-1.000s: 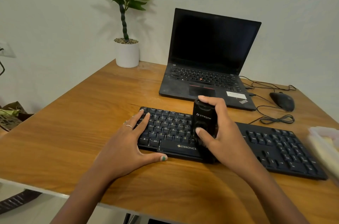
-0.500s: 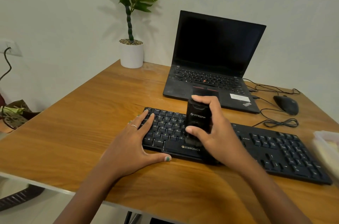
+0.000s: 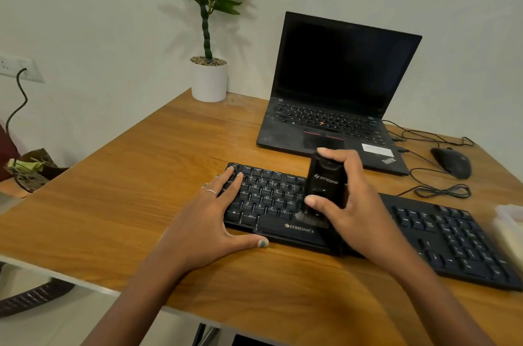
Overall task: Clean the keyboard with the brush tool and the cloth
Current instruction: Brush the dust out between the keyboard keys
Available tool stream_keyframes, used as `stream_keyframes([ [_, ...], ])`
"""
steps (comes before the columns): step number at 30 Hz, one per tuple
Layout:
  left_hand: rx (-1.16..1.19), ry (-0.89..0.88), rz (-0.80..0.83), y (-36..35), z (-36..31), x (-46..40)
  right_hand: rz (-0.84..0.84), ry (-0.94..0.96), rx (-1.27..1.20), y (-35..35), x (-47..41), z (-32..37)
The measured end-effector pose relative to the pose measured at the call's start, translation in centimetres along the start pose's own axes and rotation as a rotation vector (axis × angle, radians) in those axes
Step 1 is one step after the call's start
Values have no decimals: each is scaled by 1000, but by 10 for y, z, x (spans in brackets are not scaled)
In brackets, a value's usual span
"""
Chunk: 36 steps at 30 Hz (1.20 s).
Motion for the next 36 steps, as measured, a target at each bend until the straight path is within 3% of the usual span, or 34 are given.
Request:
stream_keyframes([
  [3, 1, -3, -3, -1, 0, 0, -51, -12, 76, 0, -2, 1],
  [7, -3, -15, -17, -1, -1, 0, -80, 105, 63, -34, -3, 11],
  [14, -15, -4, 2, 0, 0, 0, 67, 57, 96, -1, -7, 5],
  [21, -9, -22, -18, -2, 1, 0, 30, 154, 49, -33, -3, 15],
  [26, -18, -10, -7, -1, 1, 0, -41, 109, 101, -16, -14, 4],
  [30, -17, -14, -5, -1, 0, 0, -30, 113, -10, -20, -9, 6],
  [36, -23, -10, 1, 0, -2, 1, -68, 94, 105, -20, -13, 6],
])
Point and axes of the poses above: each hand's wrist, its own x-axis away from the middle knuckle, its own y-axis out of the back of the hand, z = x × y, the point moved 1 cm from there along -x, towards the middle knuckle, and after that the axes turned 4 degrees about x, right-handed, at the moved point
